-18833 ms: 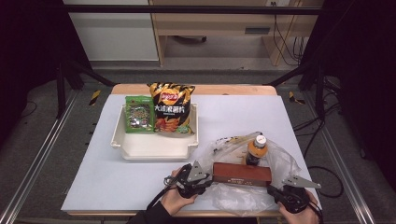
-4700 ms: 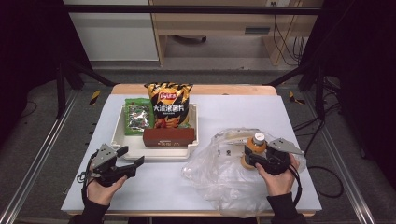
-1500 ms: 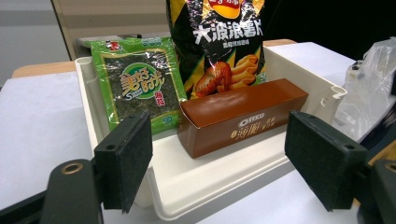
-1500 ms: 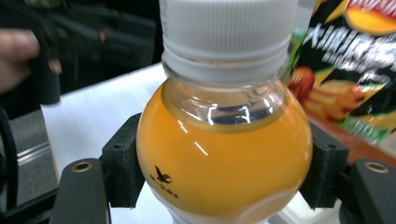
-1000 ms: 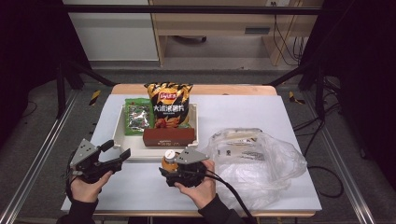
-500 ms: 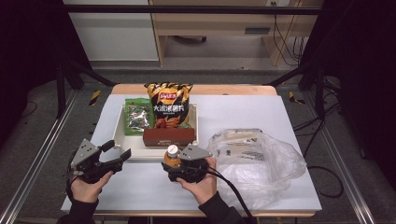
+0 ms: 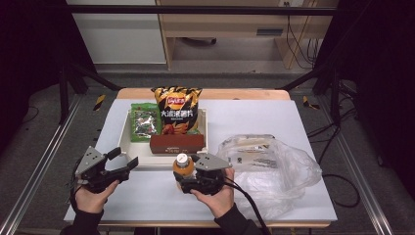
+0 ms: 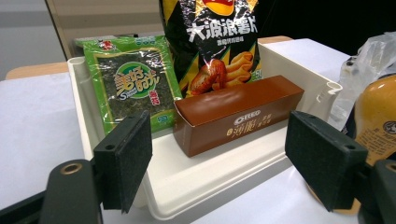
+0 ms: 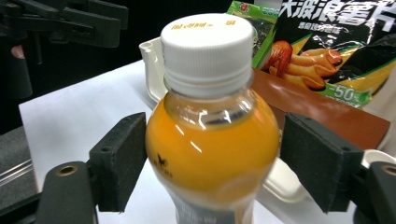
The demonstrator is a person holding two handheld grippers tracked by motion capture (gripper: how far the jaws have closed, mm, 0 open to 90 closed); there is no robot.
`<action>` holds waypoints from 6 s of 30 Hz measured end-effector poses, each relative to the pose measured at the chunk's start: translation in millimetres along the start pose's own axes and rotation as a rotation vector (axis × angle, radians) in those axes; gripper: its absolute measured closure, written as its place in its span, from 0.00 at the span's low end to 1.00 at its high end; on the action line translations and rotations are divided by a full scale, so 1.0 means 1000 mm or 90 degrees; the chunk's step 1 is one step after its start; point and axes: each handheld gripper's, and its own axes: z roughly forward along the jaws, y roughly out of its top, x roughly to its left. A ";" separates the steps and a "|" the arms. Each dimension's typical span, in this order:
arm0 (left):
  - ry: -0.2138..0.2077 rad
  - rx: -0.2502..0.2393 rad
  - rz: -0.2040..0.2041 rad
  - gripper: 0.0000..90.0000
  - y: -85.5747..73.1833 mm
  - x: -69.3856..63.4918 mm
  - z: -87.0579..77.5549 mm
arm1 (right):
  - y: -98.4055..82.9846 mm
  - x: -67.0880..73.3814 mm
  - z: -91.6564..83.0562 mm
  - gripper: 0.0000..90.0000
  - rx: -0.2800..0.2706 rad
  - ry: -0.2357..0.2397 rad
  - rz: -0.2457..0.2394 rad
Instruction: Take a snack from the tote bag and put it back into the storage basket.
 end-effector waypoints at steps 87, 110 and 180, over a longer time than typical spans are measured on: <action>-0.049 -0.003 0.042 0.33 -0.004 -0.138 0.073 | -0.062 -0.128 -0.158 0.30 -0.020 -0.214 0.142; -0.051 0.037 0.063 0.31 -0.005 -0.138 0.077 | -0.063 -0.127 -0.155 0.30 -0.010 -0.213 0.136; 0.031 0.011 0.020 0.33 0.065 -0.010 0.030 | -0.064 -0.126 -0.152 0.26 0.017 -0.228 0.125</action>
